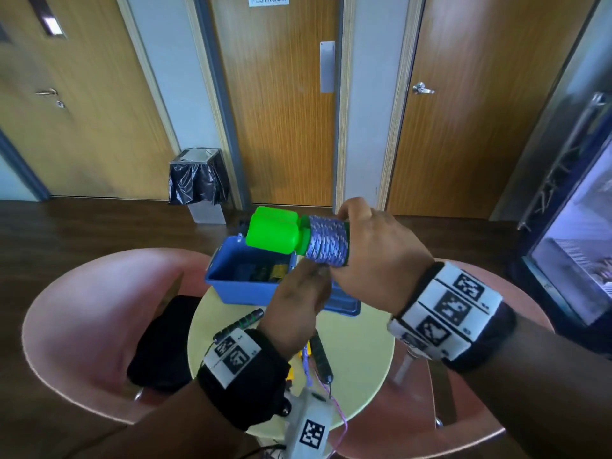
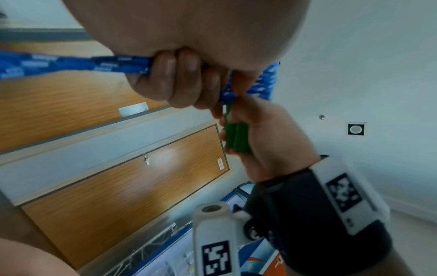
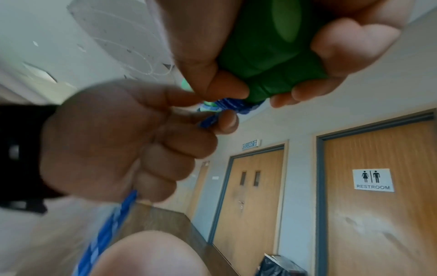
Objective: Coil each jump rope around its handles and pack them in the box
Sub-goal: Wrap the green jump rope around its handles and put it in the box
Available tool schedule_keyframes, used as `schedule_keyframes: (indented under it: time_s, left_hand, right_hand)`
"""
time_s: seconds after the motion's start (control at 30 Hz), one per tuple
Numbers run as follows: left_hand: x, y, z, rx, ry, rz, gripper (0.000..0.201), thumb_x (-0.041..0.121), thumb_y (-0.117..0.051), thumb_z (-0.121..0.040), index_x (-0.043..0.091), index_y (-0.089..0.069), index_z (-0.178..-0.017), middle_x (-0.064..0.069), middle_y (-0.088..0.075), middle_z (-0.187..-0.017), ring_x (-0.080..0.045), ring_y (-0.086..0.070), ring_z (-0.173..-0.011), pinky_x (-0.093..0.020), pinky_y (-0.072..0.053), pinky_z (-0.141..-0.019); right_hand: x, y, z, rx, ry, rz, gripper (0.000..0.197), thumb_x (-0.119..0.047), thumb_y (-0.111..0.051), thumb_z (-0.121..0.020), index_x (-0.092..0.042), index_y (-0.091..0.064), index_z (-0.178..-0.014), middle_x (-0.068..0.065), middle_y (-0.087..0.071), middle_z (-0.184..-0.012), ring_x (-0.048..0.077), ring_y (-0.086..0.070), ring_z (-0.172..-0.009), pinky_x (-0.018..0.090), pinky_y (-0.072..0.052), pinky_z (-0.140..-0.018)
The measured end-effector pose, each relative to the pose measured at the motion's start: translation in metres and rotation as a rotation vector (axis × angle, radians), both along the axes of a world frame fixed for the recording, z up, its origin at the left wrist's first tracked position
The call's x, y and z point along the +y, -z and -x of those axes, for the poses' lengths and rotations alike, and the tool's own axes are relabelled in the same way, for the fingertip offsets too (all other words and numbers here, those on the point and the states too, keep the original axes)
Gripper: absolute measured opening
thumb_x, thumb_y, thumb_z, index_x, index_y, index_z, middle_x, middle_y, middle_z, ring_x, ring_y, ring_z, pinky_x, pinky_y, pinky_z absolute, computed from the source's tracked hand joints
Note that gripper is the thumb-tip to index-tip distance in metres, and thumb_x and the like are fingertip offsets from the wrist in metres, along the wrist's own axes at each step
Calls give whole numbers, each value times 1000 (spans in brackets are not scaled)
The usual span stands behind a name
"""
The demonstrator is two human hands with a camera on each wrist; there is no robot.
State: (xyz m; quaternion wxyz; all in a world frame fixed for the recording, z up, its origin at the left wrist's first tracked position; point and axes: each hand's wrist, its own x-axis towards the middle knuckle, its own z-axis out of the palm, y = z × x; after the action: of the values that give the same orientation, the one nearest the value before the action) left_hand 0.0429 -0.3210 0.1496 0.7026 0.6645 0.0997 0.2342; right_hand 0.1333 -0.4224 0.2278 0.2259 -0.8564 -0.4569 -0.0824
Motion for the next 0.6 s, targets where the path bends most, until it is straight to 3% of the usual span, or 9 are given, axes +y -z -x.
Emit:
schedule_keyframes:
  time_s: [0.07, 0.17, 0.27, 0.37, 0.43, 0.5, 0.6]
  left_hand:
    - [9, 1, -3, 30, 16, -69, 35, 48, -51, -83, 23, -37, -64, 11, -33, -56, -7, -31, -50, -24, -31, -54]
    - [13, 4, -6, 99, -35, -253, 60, 77, -41, -82, 22, -37, -57, 5, -34, -56, -15, -31, -55, -28, -29, -61]
    - [16, -1, -4, 91, -139, -188, 57, 66, -43, -86, 25, -30, -49, 8, -25, -49, -14, -23, -49, -27, -22, -53]
    - [22, -7, 0, 91, -188, -158, 57, 69, -45, -84, 20, -40, -54, 2, -28, -53, -17, -27, -52, -30, -22, -55]
    - [23, -10, 2, 100, -180, -224, 59, 70, -48, -87, 21, -37, -55, -1, -26, -55, -18, -26, -54, -31, -22, -56]
    - [22, -10, 2, 94, -125, -278, 59, 69, -49, -88, 25, -29, -53, 3, -24, -55, -17, -24, -54, -32, -21, -56]
    - [19, 0, -1, 74, -5, -225, 43, 52, -48, -89, 24, -36, -59, 6, -25, -59, -13, -23, -53, -30, -21, -55]
  right_hand:
    - [3, 8, -2, -30, 19, 52, 54, -35, -71, -76, -11, -42, -116, 7, -57, -104, 27, -56, -96, 36, -49, -77]
    - [8, 18, 2, -123, 60, 120, 47, -29, -65, -82, -9, -41, -118, 9, -53, -113, 28, -53, -106, 37, -48, -82]
    - [10, 23, -1, 66, 11, 117, 50, -29, -69, -75, -14, -43, -115, 2, -48, -110, 21, -49, -104, 33, -43, -77]
    - [7, 24, -7, 232, -72, 78, 44, -37, -67, -68, -21, -48, -103, -6, -54, -91, 16, -59, -81, 28, -45, -62]
    - [4, 23, -7, 163, -30, 135, 45, -42, -67, -70, -23, -46, -104, -8, -57, -85, 15, -61, -73, 28, -50, -61]
    - [2, 20, -7, 33, 35, 173, 50, -49, -66, -70, -23, -44, -107, -7, -59, -85, 20, -63, -75, 34, -56, -68]
    - [5, 17, -14, -25, 67, 155, 50, -54, -63, -74, -19, -44, -103, -4, -59, -83, 24, -63, -74, 36, -56, -68]
